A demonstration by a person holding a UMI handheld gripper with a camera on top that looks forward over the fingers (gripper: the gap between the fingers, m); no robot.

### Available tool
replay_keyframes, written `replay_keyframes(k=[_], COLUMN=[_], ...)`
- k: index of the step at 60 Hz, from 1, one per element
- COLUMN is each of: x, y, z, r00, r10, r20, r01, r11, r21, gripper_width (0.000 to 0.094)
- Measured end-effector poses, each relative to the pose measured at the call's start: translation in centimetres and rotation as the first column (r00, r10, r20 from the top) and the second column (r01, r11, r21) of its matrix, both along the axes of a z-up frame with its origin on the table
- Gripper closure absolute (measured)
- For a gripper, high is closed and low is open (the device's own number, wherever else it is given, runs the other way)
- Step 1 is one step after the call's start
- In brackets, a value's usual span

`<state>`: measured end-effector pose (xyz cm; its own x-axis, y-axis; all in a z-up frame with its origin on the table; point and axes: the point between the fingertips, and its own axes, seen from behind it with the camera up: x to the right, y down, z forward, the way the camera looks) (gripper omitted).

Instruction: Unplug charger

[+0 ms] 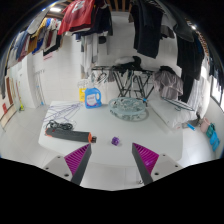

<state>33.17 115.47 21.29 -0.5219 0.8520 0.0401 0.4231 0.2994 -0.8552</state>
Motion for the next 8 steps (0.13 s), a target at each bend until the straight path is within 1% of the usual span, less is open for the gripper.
replay_keyframes(k=[8], x=[-0.07], y=[-0.86], z=[0.20], r00=[1.000], r10=[0.004], r20=[0.003], r01=[-0.004], r11=[1.000], r21=[-0.022], gripper_width=[0.0085])
